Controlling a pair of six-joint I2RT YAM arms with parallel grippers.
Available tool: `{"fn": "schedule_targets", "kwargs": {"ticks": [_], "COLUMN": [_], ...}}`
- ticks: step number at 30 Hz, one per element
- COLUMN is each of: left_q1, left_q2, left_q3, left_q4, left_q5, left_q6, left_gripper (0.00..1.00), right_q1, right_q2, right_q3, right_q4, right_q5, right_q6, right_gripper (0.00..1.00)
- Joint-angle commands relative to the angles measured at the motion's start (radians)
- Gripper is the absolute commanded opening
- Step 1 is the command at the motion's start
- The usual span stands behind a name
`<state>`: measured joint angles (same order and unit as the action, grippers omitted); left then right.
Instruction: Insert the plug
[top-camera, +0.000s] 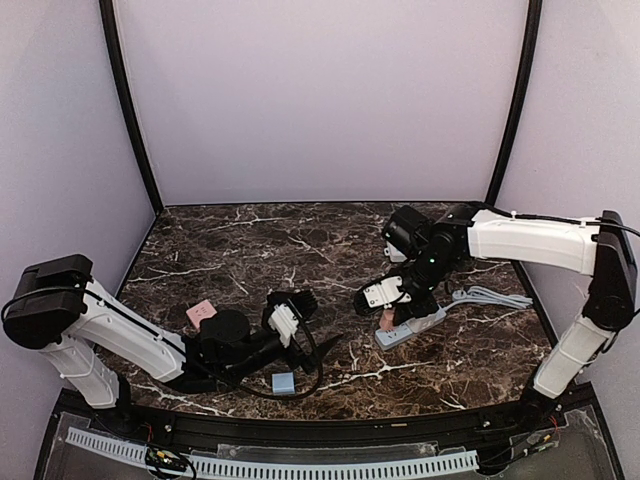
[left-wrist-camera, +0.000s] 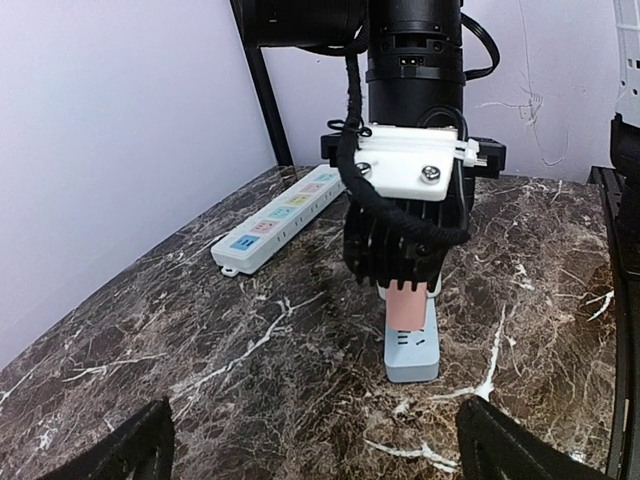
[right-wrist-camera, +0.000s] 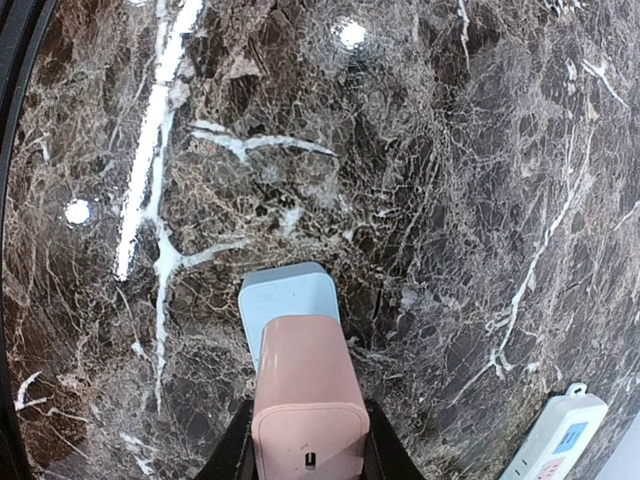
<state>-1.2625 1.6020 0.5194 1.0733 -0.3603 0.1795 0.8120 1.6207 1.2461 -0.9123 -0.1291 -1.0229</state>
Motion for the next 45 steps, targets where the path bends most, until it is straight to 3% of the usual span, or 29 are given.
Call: {"fn": "schedule_targets", "kwargs": {"ticks": [1,45], "left_q1": [-0.006,-0.006], "left_q2": [-0.033,-0.029], "left_q3": [-0.019,-0.028], "left_q4": [0.031,0.05], "left_q5": [-0.005,0.009], "left_q6": [0.01,0.015], "left_gripper": [0.99,0.99], "right_q1": [-0.013,-0.03], "right_q2": [0.015,0.063], "right_q3": [-0.018,-0.058], "right_q4": [0.019,0.093], "right_q5": [-0.004,0.031], "right_q6": [-0.03,-0.059], "right_gripper": [0.0,0.0]}}
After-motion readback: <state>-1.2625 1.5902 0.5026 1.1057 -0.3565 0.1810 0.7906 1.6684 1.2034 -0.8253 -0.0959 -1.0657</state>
